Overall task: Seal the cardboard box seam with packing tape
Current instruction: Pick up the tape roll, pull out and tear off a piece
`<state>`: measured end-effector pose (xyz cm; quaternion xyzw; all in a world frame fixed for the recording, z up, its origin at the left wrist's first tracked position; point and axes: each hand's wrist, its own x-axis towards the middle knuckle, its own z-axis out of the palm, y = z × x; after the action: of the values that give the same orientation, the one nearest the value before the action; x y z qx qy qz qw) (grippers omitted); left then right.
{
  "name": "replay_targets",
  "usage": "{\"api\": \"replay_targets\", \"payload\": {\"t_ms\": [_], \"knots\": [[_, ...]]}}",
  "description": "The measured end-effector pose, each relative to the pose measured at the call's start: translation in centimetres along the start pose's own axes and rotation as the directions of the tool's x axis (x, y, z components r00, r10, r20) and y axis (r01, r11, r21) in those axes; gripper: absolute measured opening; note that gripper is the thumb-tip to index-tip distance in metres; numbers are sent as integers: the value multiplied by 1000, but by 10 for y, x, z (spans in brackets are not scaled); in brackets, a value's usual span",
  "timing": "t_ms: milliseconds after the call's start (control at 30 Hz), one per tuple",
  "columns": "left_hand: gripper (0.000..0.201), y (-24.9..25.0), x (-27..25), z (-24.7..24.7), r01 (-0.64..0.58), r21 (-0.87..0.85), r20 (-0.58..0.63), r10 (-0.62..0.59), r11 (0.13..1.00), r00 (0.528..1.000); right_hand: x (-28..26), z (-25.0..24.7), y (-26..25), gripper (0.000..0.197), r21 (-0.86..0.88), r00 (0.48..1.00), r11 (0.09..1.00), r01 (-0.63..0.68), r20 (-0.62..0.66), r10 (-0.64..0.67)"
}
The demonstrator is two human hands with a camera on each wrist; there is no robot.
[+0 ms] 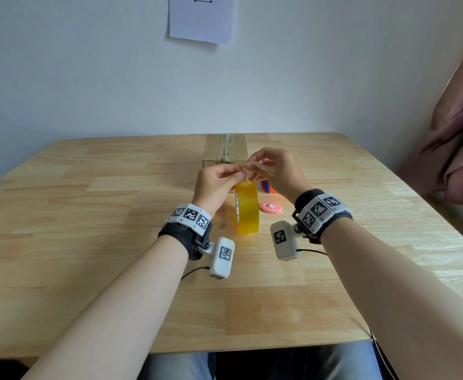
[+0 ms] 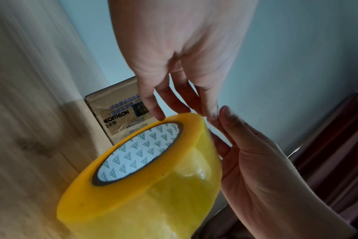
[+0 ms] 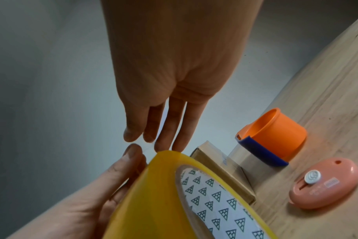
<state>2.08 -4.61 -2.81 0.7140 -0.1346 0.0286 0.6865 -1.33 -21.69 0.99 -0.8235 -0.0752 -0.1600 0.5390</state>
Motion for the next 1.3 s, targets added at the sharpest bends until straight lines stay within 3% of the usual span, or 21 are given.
{"api": "replay_targets", "payload": {"t_ms": [367, 500, 600, 700, 833, 1133, 1300], "knots": [[19, 11, 5, 0, 117, 62, 114, -123, 991, 986, -3, -1, 4, 5, 60, 999, 998, 32, -3, -32], [20, 11, 6, 1, 138, 61, 76, -142, 989, 987, 0, -3, 9, 47, 102, 999, 995, -1, -37, 5], [12, 12, 5, 1, 184, 5, 57, -184, 983, 981, 1, -7, 13, 23, 31, 996, 999, -9, -84, 11], [7, 13, 5, 1, 204, -26, 46, -202, 979, 978, 0, -9, 14, 6, -60, 998, 998, 37, -44, -40], [2, 17, 4, 2, 209, -32, 40, -208, 977, 977, 0, -8, 14, 4, -127, 998, 990, 57, -2, -58], [5, 18, 2, 0, 234, -41, 42, -232, 971, 972, 3, -5, 16, 25, -233, 996, 971, 48, 90, -27], [8, 17, 2, -2, 242, -50, 45, -240, 969, 970, 6, 1, 20, 22, -222, 991, 972, 74, 122, -47]]}}
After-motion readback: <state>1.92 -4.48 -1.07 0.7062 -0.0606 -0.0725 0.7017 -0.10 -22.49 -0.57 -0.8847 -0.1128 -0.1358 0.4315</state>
